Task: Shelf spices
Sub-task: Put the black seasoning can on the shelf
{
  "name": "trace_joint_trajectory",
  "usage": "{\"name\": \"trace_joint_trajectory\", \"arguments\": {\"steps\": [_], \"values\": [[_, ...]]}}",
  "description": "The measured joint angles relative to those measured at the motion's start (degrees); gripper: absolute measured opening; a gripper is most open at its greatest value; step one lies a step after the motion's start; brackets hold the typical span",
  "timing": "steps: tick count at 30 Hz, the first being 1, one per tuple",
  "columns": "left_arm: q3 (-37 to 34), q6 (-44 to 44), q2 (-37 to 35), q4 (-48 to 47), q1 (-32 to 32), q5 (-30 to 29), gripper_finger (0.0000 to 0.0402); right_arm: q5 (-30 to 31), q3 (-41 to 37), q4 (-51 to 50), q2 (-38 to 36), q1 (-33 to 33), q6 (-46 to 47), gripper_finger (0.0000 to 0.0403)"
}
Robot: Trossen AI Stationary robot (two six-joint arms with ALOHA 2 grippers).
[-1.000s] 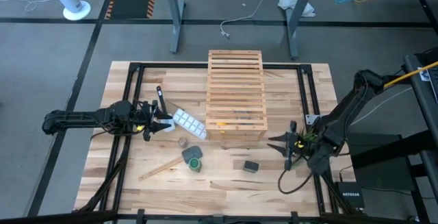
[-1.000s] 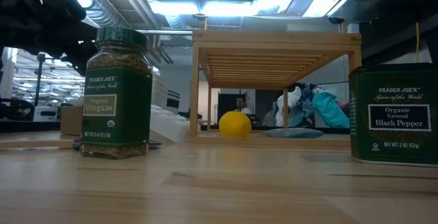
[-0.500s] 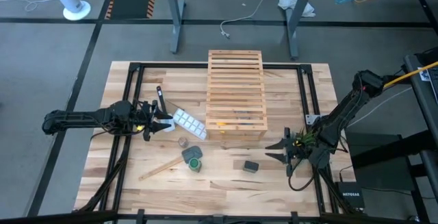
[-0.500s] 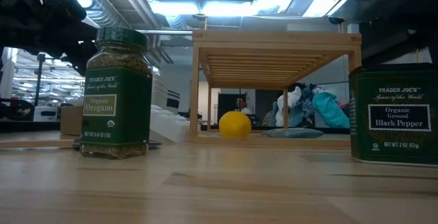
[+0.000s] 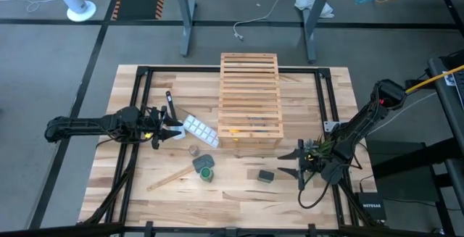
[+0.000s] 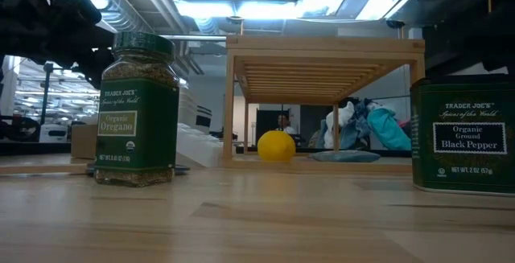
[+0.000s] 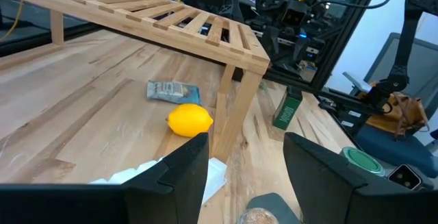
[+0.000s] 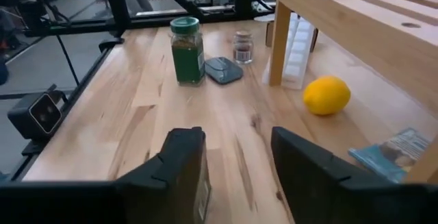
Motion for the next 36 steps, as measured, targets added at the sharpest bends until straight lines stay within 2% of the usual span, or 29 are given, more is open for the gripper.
{"name": "trace_joint_trajectory", "arguments": {"steps": [6,19,23,31,36], "values": [[0.0,0.0,0.0,0.01,0.0,0.0,0.0182,-0.89,0.0,0.31,0.0,0.0,-0.45,0.0155],[0.0,0.0,0.0,0.0,0.0,0.01,0.0182,-7.07,0.0,0.46,0.0,0.0,1.2,0.0154],[0.0,0.0,0.0,0.02,0.0,0.01,0.0182,-7.18,0.0,0.34,0.0,0.0,1.07,0.0153],[0.0,0.0,0.0,0.01,0.0,0.01,0.0182,-8.6,0.07,1.77,0.0,0.0,1.03,0.0115],[0.0,0.0,0.0,0.02,-0.02,0.0,0.0182,-7.74,0.07,1.81,0.0,0.0,1.33,0.0111]]}}
